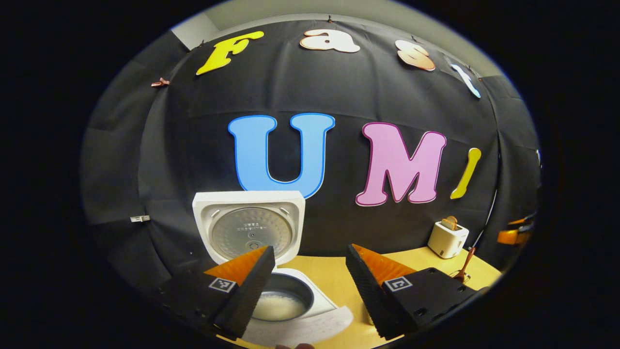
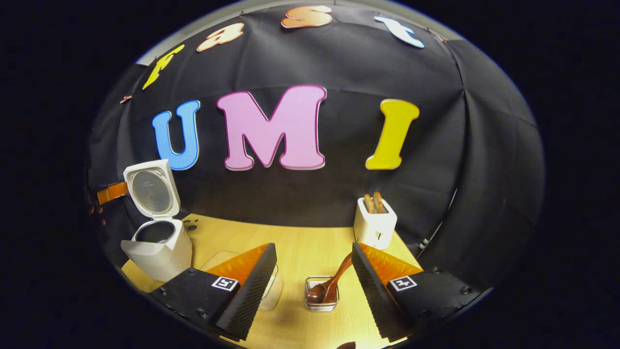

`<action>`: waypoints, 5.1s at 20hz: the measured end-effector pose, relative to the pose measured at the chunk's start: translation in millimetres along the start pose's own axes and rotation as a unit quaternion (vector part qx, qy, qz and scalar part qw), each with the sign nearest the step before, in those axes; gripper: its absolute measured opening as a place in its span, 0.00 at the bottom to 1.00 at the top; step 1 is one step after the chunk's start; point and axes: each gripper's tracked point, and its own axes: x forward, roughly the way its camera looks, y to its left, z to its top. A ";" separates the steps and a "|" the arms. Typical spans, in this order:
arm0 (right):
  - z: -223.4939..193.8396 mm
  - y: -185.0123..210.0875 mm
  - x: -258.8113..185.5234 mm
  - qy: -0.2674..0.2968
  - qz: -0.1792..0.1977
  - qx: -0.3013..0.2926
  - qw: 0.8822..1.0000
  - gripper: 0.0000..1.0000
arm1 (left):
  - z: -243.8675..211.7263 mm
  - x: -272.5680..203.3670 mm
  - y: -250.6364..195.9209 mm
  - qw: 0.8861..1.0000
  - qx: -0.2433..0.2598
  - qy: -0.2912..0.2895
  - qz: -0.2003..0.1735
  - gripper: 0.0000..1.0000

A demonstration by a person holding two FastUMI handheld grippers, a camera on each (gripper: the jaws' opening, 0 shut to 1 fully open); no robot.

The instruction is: Close the left gripper, press the button to open the rice cooker; take a wooden spoon from the chopstick holder with the right hand, scoop a spoonful of rice and pour it into the rice cooker, then put the wooden spoon back into the chopstick holder.

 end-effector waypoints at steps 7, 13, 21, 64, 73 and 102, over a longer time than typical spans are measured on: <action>-81.0 -42.6 68.0 0.070 0.037 0.060 0.995 0.96 | 15.3 -22.9 -47.1 1.000 -0.001 0.015 0.027 0.95; -124.5 -36.0 128.4 0.098 0.073 0.085 0.989 0.96 | 9.8 -45.1 -62.2 0.998 -0.006 0.022 0.059 0.95; -159.5 -21.6 176.9 0.120 0.095 0.112 0.982 0.51 | 3.8 -66.1 -53.3 0.993 0.040 0.050 0.100 0.95; -123.4 159.4 156.8 0.097 0.004 -0.165 0.981 0.18 | -33.8 -13.1 58.7 0.999 0.018 0.028 -0.039 0.96; -157.1 208.6 170.9 0.160 0.030 0.091 0.982 0.18 | -33.3 -5.8 66.6 0.999 0.012 0.029 -0.025 0.96; 21.1 234.6 120.3 0.085 0.093 0.375 0.918 0.17 | -23.9 -52.1 97.6 1.000 -0.009 0.010 -0.021 0.95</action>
